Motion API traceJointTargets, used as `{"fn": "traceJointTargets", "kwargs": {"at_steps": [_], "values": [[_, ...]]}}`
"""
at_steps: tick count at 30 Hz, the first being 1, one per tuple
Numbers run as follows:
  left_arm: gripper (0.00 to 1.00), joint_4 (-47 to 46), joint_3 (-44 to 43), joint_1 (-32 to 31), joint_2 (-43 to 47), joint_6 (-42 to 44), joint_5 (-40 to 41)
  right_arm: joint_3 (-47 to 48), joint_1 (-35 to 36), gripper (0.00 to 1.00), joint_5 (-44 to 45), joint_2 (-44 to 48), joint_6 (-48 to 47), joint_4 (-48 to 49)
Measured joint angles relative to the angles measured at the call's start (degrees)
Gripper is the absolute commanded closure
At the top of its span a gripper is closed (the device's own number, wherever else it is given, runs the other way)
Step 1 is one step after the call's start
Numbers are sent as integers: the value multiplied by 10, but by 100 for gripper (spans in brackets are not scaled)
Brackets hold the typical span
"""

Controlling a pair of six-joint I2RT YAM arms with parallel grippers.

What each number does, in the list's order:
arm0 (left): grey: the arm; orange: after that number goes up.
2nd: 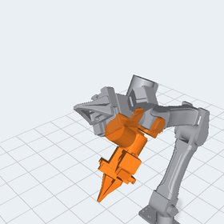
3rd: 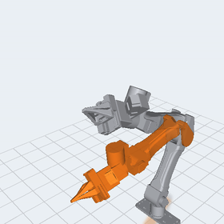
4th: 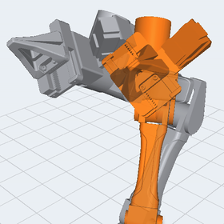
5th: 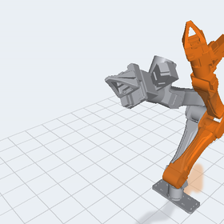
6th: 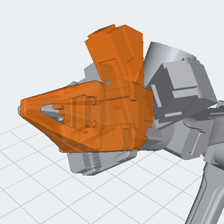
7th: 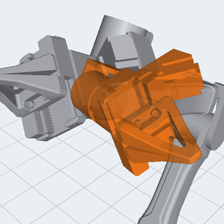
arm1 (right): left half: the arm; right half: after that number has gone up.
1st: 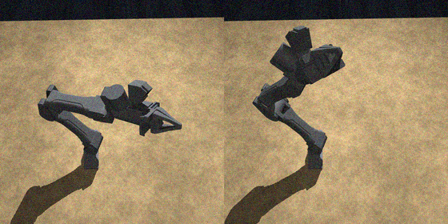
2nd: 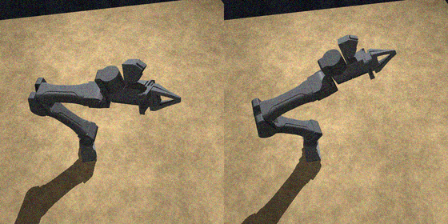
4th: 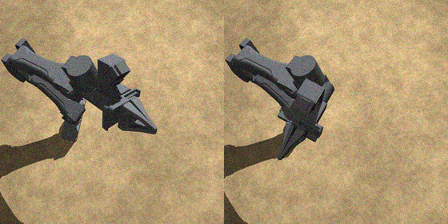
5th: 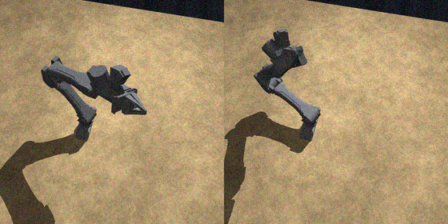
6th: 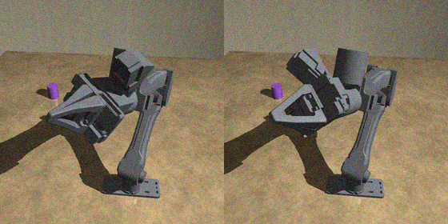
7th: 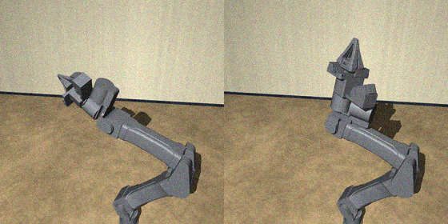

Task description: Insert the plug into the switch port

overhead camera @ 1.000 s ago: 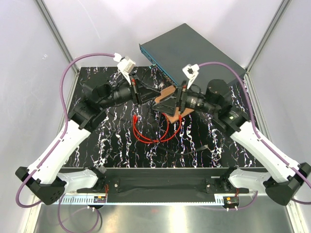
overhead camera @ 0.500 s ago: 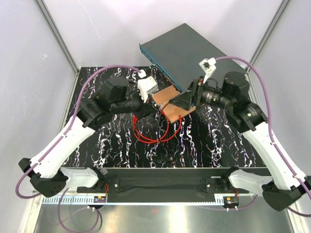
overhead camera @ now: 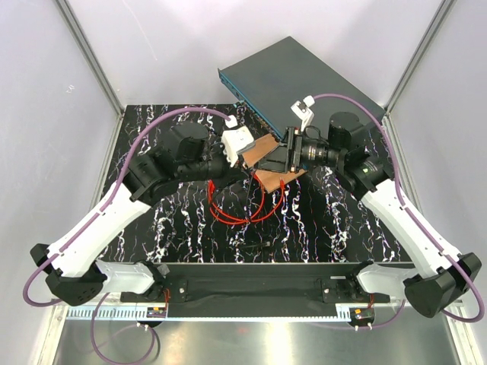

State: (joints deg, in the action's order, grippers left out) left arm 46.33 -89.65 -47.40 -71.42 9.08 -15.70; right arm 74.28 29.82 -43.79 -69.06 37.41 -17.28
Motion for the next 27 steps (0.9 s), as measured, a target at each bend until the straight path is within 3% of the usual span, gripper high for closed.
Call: {"fn": "traceJointTargets", "kwargs": {"at_steps": [8, 13, 17, 21, 22, 24, 27], "values": [[100, -2, 0, -2, 0, 1, 2, -21, 2, 50, -32, -8, 35, 44], [100, -4, 0, -3, 0, 1, 1, -24, 5, 64, -38, -12, 38, 49], [100, -9, 0, -3, 0, 1, 1, -24, 6, 68, -38, -16, 38, 53], [100, -10, 0, -5, 0, 1, 1, -24, 6, 78, -37, -21, 39, 54], [100, -10, 0, -5, 0, 1, 1, -24, 6, 78, -37, -22, 40, 54], [100, -10, 0, -5, 0, 1, -1, -24, 6, 65, -37, -22, 40, 54], [100, -10, 0, -6, 0, 1, -8, -24, 6, 62, -37, -22, 40, 54]]}}
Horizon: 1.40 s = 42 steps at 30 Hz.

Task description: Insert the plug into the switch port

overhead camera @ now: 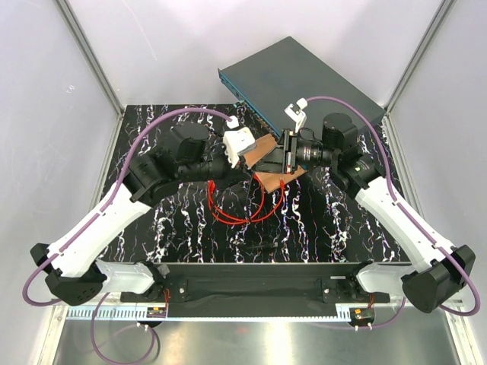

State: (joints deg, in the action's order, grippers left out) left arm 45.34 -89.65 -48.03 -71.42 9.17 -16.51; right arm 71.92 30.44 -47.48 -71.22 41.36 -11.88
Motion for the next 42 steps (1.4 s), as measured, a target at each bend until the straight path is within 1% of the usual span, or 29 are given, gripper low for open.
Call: {"fn": "traceJointTargets", "kwargs": {"at_steps": [2, 3, 5, 6, 9, 10, 11, 14, 20, 21, 22, 23, 24, 27, 28, 36, 42], "values": [[100, 0, 0, -1, 0, 0, -3, 0, 0, 61, 0, 0, 0, 0], [100, 0, 0, -1, 0, 0, -5, 0, 0, 69, 0, 0, 0, 0], [100, 0, 0, -1, 0, 0, -8, 0, 0, 77, 1, 0, -1, 0], [100, 0, 0, -1, 0, 0, -8, 0, 0, 86, 0, 0, 0, 0], [99, 0, 0, -1, 0, 0, -8, -1, 0, 100, 2, 0, 0, 0], [96, 0, 0, -1, 0, 0, -8, -2, 0, 100, 3, 0, 0, 0], [89, 0, 0, -1, 0, 0, -8, -3, 0, 100, 3, 0, 1, 0], [86, 0, 1, -1, 0, 0, -7, -4, 0, 100, 3, 0, 5, 1], [83, -5, 12, -1, 9, 1, -5, -22, -5, 100, -8, 0, 43, 27], [85, -5, 12, -1, 9, 1, -5, -24, -5, 100, -11, 0, 48, 32], [93, -5, 12, -1, 10, 1, -4, -27, -6, 100, -13, 0, 55, 38], [96, -6, 12, -1, 10, 1, -4, -28, -7, 100, -15, 0, 59, 41], [97, -8, 13, -1, 12, 1, -3, -29, -7, 100, -17, 0, 63, 44], [84, -14, 16, -1, 16, 1, -3, -30, -8, 100, -18, 0, 75, 54], [81, -16, 17, -1, 17, 1, -3, -30, -8, 100, -19, 0, 78, 56], [78, -30, 37, -2, 33, 3, -1, -35, -9, 100, -32, 0, 82, 59], [76, -19, 46, 3, 50, 5, 2, -41, -17, 100, -32, 0, 82, 61]]}}
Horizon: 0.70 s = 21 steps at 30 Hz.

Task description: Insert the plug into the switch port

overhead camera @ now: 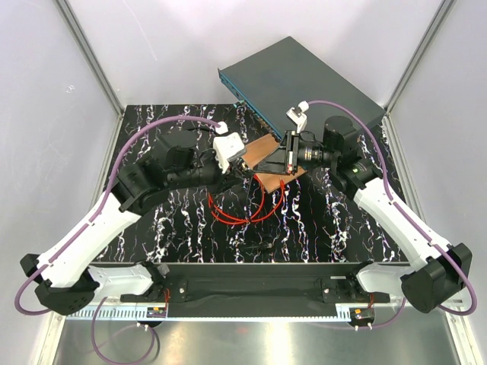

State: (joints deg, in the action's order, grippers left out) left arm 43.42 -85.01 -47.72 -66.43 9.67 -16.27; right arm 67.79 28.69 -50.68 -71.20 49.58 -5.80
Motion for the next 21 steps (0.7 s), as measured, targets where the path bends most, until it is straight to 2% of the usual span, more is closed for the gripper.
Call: {"fn": "traceJointTargets", "kwargs": {"at_steps": [3, 6, 8, 21], "values": [[75, 3, 3, 2, 7, 0, 1, 0, -3, 100, 0, 0, 0, 1], [67, 3, 3, 2, 8, 0, 0, 0, -3, 100, 0, 0, 1, 0], [66, 3, 3, 2, 8, 2, -1, 0, -3, 100, 0, 0, 2, 1], [67, -13, 3, 3, 4, 2, -8, -1, -3, 100, -6, 0, 19, 18]]}}
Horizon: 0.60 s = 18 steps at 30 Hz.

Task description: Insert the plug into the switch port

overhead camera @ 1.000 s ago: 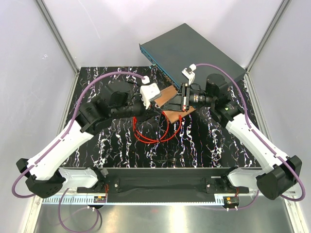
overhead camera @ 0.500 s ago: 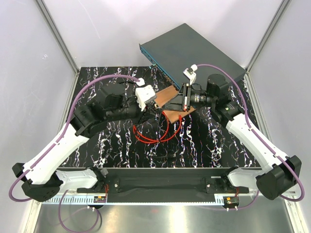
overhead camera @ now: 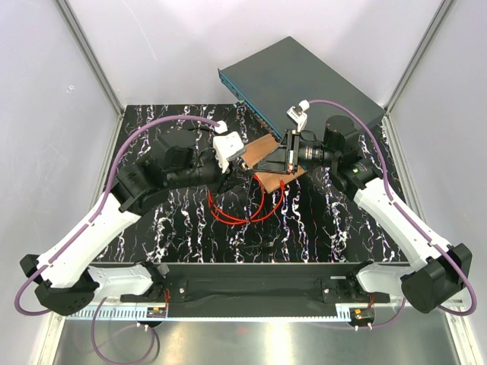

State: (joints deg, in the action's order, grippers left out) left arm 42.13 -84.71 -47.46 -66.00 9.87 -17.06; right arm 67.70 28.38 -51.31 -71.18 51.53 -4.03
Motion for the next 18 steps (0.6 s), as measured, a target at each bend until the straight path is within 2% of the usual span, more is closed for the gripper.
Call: {"fn": "traceJointTargets", "kwargs": {"at_steps": [8, 11, 18], "values": [[71, -11, 0, 0, -16, 2, -6, -5, 0, 100, -9, 0, 9, 4], [77, -11, 0, 0, -18, 2, -8, -6, 0, 100, -8, 0, 9, 4], [100, -11, 0, 0, -19, 6, -12, -9, -1, 100, -8, 0, 12, 10]]}}
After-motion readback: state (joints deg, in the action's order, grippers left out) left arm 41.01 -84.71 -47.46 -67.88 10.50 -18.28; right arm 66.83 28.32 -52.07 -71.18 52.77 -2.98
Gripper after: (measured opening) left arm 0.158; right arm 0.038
